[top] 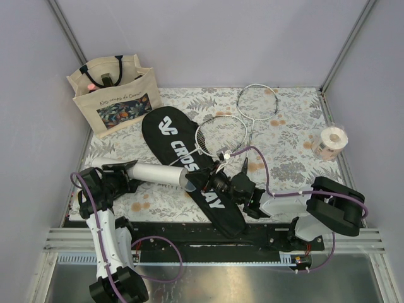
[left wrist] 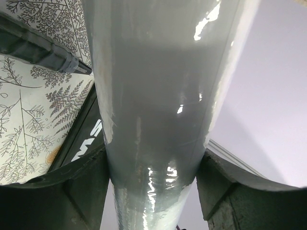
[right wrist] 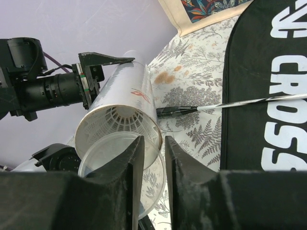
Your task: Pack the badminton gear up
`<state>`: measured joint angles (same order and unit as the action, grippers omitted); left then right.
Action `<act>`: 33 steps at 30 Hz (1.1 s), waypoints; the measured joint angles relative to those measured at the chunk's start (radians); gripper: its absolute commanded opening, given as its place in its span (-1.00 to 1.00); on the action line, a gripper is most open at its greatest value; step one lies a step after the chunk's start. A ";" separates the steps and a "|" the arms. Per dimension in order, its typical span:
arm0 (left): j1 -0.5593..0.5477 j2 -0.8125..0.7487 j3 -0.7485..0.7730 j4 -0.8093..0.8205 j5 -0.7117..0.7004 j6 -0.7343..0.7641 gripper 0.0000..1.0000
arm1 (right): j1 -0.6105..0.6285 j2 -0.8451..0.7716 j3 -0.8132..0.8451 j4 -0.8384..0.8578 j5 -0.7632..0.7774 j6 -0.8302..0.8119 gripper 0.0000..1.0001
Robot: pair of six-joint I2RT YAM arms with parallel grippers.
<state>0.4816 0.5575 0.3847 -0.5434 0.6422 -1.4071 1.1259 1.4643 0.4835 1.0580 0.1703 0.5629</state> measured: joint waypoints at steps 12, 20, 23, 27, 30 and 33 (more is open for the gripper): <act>0.000 0.040 0.000 0.000 -0.010 0.007 0.00 | 0.000 -0.052 0.001 -0.126 0.031 0.054 -1.00; 0.000 0.041 0.000 0.001 -0.016 0.007 -0.01 | 0.000 -0.066 0.001 -0.145 0.040 0.071 -1.00; 0.000 0.049 0.000 0.001 -0.015 0.007 -0.01 | 0.000 -0.066 0.001 -0.121 0.060 0.046 -1.00; 0.000 0.054 0.000 0.000 -0.003 -0.002 0.00 | 0.001 -0.060 -0.008 -0.021 0.084 -0.012 -1.00; 0.000 0.053 0.000 0.000 0.010 -0.011 0.00 | 0.003 -0.032 -0.029 0.082 0.092 -0.063 -1.00; 0.000 0.054 0.000 0.000 0.019 -0.020 0.01 | 0.005 0.002 -0.031 0.146 0.099 -0.106 -1.00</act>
<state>0.4820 0.6113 0.3847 -0.5434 0.6609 -1.4269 1.1309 1.4666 0.4522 1.2037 0.2691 0.4568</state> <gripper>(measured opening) 0.678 0.021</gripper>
